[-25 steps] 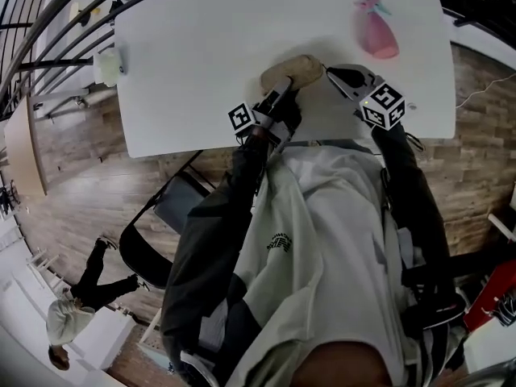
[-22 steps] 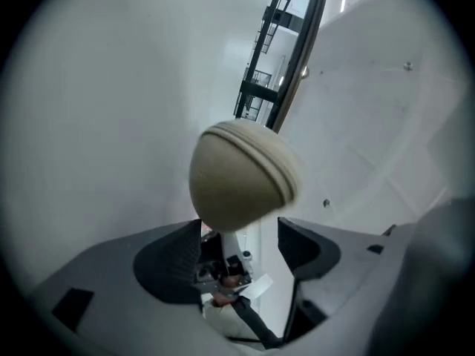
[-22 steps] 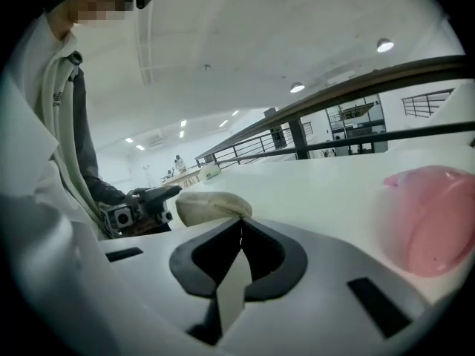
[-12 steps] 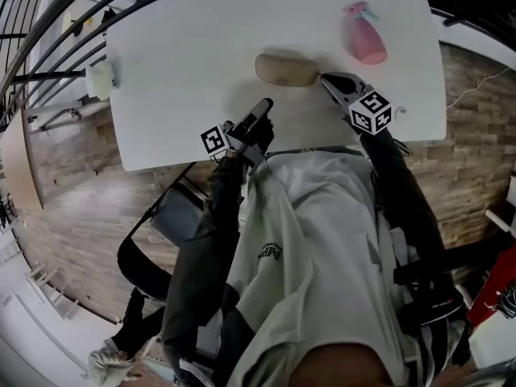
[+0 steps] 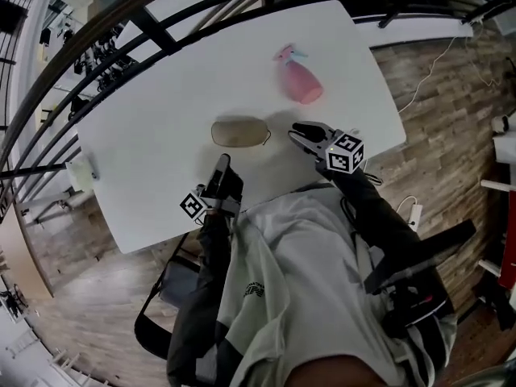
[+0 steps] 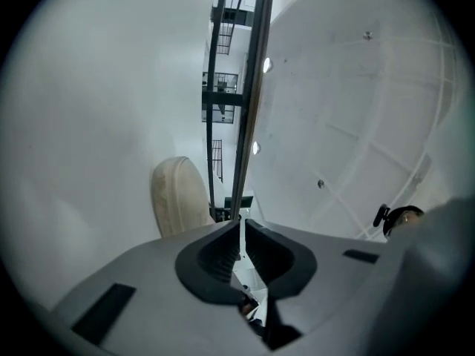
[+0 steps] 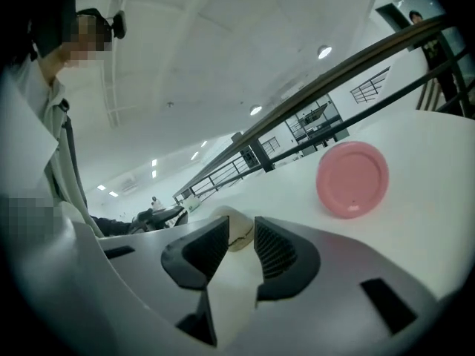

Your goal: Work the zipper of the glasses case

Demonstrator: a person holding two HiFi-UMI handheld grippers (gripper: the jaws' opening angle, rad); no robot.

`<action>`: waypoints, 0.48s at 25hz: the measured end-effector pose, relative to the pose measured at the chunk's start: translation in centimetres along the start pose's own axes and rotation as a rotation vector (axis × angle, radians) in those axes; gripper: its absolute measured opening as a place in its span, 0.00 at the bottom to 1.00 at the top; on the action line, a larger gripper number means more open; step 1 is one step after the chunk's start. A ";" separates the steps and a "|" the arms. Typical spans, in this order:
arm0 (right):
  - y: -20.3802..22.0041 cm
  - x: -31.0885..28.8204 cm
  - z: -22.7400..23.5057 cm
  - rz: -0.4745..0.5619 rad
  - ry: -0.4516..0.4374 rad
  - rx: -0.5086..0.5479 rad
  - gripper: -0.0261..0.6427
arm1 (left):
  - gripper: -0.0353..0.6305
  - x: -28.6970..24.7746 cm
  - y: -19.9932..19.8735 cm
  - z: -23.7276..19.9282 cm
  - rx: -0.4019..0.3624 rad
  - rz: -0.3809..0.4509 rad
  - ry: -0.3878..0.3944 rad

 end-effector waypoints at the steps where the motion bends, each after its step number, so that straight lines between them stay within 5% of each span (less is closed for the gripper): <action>1: -0.5 0.6 -0.2 0.027 0.001 0.000 0.18 | 0.10 -0.2 -0.1 0.1 -0.021 0.007 -0.006; 7: -3.3 1.1 -1.6 0.129 0.011 0.035 0.04 | 0.06 -1.3 -1.1 0.9 -0.159 0.029 -0.076; 12: -3.6 -1.0 -2.2 0.109 -0.024 0.061 0.03 | 0.06 -1.1 -2.0 1.0 -0.173 0.075 -0.091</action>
Point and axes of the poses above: the fingertips, and each gripper's own axes: x backward along the fingers, z to its right, y out of its underside, the point moved 1 cm from there along x, backward along the fingers, and after that the axes turned 9 degrees about -y, right-handed, at the moved point
